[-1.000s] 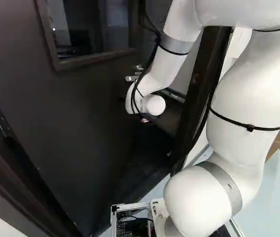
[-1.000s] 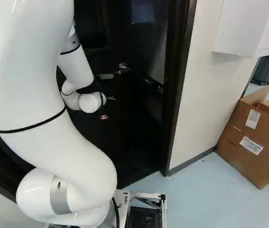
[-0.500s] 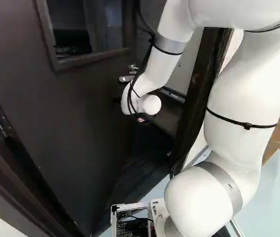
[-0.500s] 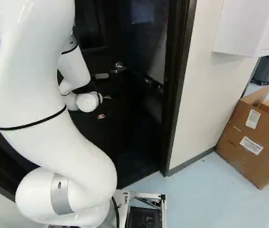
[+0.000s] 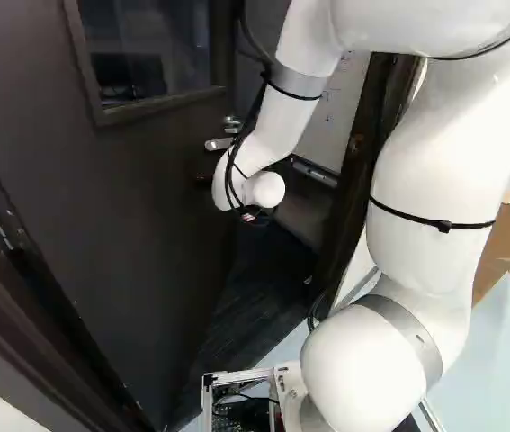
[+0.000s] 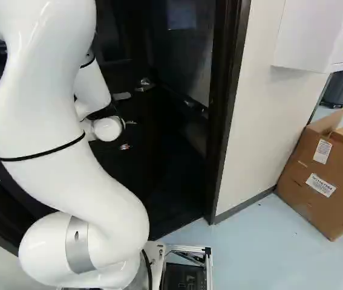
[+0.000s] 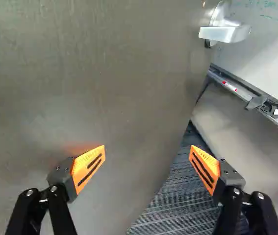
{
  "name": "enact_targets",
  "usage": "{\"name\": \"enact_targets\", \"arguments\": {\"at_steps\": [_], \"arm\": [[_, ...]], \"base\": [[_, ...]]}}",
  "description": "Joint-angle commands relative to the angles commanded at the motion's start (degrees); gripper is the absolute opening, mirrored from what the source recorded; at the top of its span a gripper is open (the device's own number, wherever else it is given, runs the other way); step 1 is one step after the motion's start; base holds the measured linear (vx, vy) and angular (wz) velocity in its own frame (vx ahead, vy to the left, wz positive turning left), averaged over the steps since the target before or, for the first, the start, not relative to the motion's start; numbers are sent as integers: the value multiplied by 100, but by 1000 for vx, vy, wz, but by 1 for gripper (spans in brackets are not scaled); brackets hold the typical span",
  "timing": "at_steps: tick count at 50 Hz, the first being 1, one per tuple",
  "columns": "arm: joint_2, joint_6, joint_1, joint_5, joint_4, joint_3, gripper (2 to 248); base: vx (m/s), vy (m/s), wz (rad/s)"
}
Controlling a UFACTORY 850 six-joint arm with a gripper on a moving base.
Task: Open the door and move inside
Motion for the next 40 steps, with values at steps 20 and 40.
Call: {"name": "enact_targets", "arguments": {"at_steps": [20, 40], "arm": [[-164, 0, 223, 0, -241, -187, 247], [-346, 0, 441, 0, -484, -396, 247]], "base": [[0, 0, 0], [0, 0, 0]]}}
